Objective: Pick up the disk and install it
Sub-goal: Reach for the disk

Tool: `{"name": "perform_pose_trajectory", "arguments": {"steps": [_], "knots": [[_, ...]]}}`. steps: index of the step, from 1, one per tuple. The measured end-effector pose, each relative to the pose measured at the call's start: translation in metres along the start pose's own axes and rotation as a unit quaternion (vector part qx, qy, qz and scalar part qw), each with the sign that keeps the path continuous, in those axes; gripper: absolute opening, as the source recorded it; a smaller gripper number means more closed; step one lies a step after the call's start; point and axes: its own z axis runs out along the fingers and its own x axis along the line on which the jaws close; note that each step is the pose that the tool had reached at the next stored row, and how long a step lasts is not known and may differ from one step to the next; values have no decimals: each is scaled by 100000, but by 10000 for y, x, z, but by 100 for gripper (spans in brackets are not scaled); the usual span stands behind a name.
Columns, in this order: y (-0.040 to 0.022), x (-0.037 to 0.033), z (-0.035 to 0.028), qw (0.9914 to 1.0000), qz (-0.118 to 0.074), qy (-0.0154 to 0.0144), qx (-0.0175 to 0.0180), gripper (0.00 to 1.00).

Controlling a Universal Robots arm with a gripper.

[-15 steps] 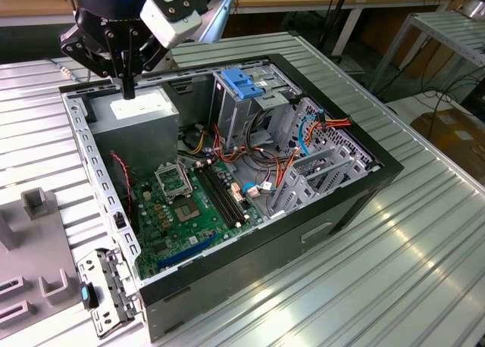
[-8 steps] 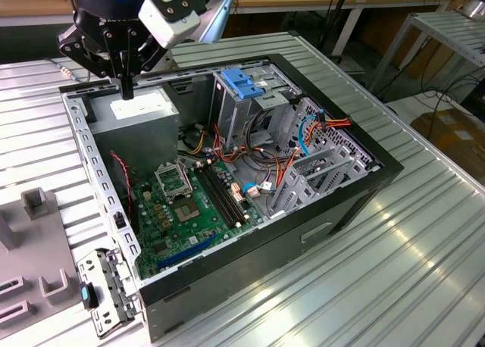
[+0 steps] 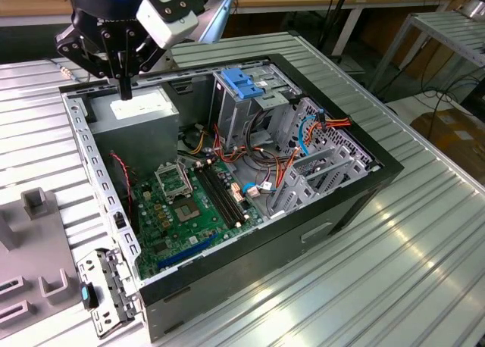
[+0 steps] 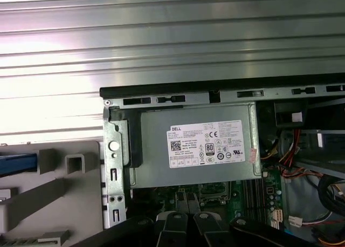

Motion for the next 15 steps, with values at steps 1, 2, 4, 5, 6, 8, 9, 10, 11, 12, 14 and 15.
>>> {"name": "perform_pose_trajectory", "arguments": {"steps": [1,2,4,5,6,8,9,10,11,12,14,15], "knots": [[0,2,0,100000,-2,11,0,11],[0,3,0,100000,-5,23,3,11],[-1,8,0,100000,-1,42,4,11],[-1,9,0,100000,0,52,5,11],[-1,11,0,100000,0,62,7,11],[-1,15,0,100000,0,78,5,11],[-1,17,0,100000,-2,87,5,11],[-2,20,0,100000,-2,101,8,11],[-2,22,0,100000,2,105,8,11],[-2,24,0,100000,1,111,11,11],[-2,27,0,100000,2,127,9,11],[-2,29,0,100000,2,135,11,11]]}}
